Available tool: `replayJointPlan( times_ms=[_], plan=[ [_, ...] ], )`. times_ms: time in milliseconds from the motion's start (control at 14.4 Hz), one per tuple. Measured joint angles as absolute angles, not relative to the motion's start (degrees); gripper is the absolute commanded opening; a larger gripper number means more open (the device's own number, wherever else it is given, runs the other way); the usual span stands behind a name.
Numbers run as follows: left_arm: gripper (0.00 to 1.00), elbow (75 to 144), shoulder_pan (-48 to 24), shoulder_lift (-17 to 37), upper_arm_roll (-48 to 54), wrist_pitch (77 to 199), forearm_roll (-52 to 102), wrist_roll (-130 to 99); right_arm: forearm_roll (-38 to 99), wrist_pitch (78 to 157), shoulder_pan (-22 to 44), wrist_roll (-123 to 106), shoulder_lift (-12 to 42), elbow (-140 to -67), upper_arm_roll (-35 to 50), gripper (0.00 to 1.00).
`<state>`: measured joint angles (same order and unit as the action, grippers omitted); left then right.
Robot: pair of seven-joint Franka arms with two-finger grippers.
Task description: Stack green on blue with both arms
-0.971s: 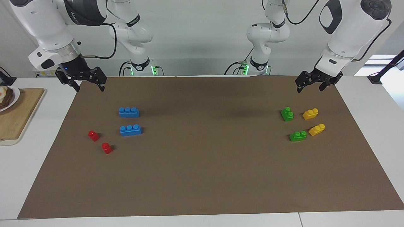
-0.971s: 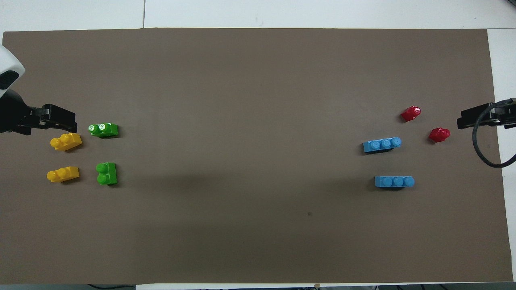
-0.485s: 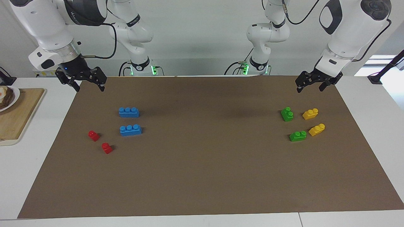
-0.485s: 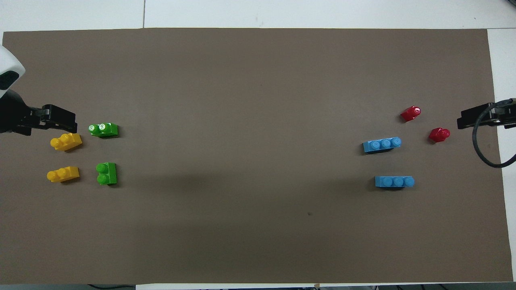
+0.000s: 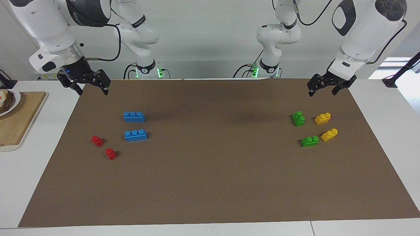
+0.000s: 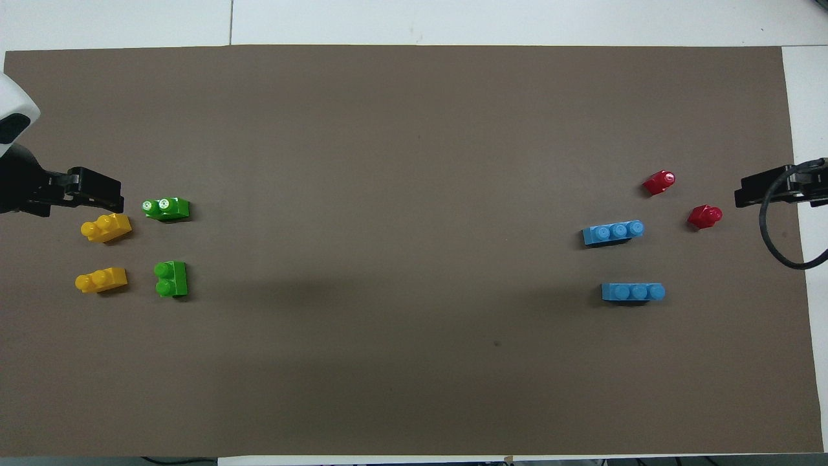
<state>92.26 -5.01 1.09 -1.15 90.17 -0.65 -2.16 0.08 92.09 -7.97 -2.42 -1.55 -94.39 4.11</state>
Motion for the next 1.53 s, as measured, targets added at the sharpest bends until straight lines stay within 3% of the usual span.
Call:
replayJointPlan(
  times_ms=[624,901,1526],
  plan=[
    [1.00,104.56,-4.62,-2.16,-1.76,99.47,-0.65,-0.82,0.08,92.26,-7.93,1.65,-1.56,-94.39,4.11,1.00],
    [1.00,106.76,-3.19,-2.17,-1.88,101.32,-0.65,0.17,0.08,92.26,-7.90,19.08,-1.56,-94.48,4.15,1.00],
    [1.00,119.27,-0.83,-2.06,-1.96,113.22,-0.65,0.23,7.52,95.88,-7.97,65.20,0.56,-97.90,4.21,1.00]
  ],
)
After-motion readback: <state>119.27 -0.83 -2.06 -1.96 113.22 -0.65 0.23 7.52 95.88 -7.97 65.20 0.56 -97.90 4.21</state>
